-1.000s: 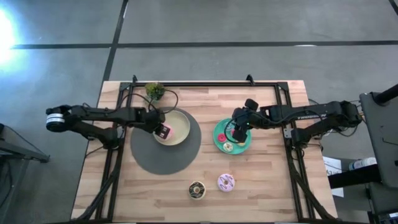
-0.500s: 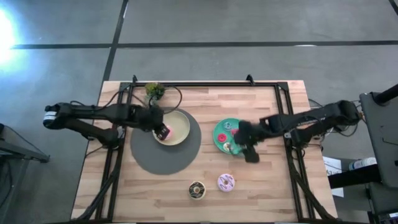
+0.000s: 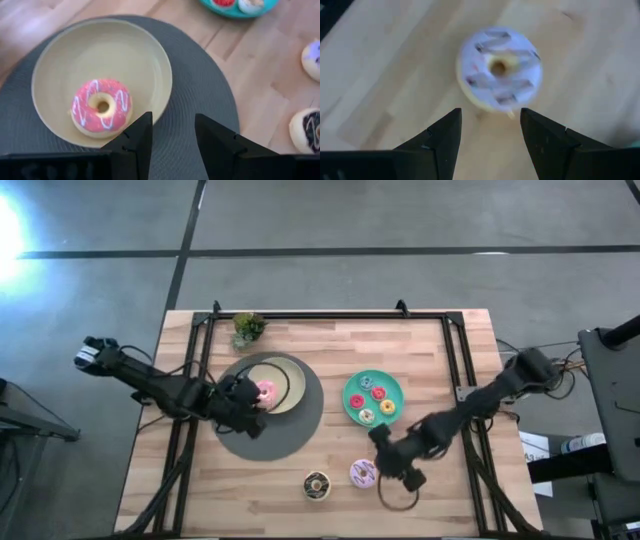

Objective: Pick & Place donuts
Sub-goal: Put the large violet donut on the light brown plate

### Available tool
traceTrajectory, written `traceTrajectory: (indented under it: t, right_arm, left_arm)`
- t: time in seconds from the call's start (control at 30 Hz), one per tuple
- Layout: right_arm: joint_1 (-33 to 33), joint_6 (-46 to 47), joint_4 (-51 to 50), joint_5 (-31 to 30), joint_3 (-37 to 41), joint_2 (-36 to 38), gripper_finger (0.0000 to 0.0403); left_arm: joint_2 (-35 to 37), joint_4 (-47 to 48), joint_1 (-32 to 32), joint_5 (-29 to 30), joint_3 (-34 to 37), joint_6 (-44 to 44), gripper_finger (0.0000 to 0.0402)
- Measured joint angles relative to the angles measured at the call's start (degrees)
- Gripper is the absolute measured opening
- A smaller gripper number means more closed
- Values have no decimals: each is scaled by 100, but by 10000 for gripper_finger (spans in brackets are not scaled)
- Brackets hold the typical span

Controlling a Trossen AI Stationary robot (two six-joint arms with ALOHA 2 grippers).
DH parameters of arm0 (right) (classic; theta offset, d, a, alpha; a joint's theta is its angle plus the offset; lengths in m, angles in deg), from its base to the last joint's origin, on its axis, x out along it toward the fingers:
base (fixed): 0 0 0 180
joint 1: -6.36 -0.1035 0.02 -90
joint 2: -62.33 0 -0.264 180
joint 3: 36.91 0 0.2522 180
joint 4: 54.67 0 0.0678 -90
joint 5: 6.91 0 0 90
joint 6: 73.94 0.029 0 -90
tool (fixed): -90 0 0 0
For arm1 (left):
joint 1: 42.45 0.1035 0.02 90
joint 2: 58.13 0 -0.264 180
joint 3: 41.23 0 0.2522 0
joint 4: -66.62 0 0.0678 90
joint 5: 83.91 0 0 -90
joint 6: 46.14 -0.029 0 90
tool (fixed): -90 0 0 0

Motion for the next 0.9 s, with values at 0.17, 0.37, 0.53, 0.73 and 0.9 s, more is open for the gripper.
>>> traceTrajectory:
  t: [0.17, 0.37, 0.53, 0.73, 0.9]
  right_arm:
    - [-160, 80, -9, -18, -758, -947, 194]
    - [-145, 361, -17, -45, -1230, -1422, 194]
    - [-197, 779, -75, -20, -1368, -1763, 194]
    - [-239, 1135, -53, -36, -1483, -1963, 194]
    - [-235, 1474, -129, -26, -1451, -2079, 184]
  left_arm:
    - [24, 5, -351, 0, 176, 275, 122]
    - [22, 2, -600, 11, 234, 298, 122]
    - [31, 3, -681, 22, 235, 93, 122]
    - [33, 7, -681, 24, 237, -68, 122]
    - [62, 77, -681, 24, 242, -68, 122]
